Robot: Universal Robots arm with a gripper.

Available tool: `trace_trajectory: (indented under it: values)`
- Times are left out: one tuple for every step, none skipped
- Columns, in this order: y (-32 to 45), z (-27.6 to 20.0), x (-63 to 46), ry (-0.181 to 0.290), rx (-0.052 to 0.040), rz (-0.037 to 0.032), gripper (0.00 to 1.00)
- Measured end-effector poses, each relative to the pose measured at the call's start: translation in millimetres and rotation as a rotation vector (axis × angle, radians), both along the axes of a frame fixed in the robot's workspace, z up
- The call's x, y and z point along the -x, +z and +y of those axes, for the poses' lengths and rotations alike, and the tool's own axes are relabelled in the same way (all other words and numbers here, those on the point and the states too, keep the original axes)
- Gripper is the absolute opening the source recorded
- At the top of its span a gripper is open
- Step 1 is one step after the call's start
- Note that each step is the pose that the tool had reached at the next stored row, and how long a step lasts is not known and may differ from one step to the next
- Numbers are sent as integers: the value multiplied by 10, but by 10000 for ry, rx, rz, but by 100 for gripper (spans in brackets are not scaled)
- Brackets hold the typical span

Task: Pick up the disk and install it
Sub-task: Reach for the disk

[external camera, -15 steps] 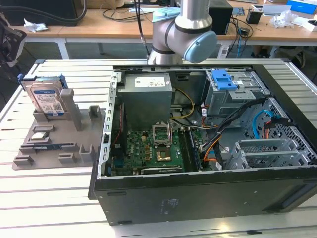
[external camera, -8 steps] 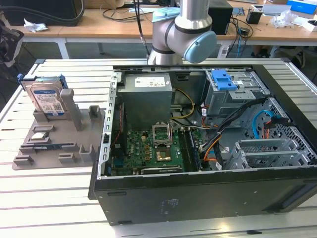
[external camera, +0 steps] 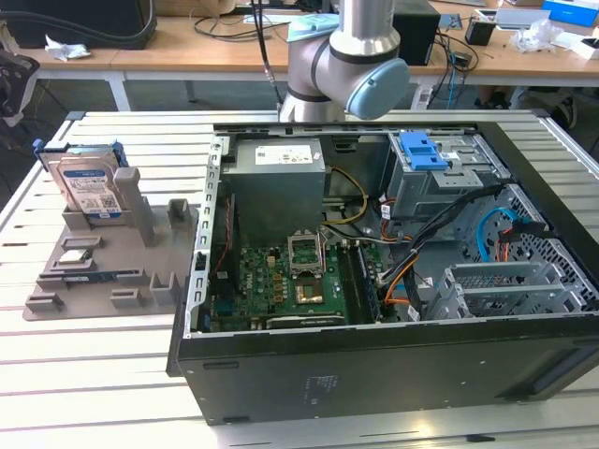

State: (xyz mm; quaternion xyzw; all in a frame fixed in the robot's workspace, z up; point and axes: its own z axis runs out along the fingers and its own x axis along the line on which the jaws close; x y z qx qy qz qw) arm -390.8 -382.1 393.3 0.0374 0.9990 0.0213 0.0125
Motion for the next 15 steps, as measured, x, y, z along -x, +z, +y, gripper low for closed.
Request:
trace_trajectory:
  values:
    - [0,18,0,0,7,0,10]
    - [0,49,0,0,20,-1,10]
    - [0,70,0,0,31,0,10]
    - [0,96,0,1,47,-1,10]
    - [-1,113,2,1,58,-1,10]
    - [-1,135,11,0,78,0,10]
    - [-1,146,18,0,93,-1,10]
    - [-2,165,31,0,122,-1,10]
    - [-3,180,45,0,139,0,10]
    - [-4,190,54,1,143,1,10]
    - [-4,190,55,2,144,1,10]
    - [-5,190,55,3,143,0,10]
    - [-5,191,57,1,142,-1,10]
    - [-5,191,57,1,143,-1,10]
    - [-5,191,57,0,143,-1,10]
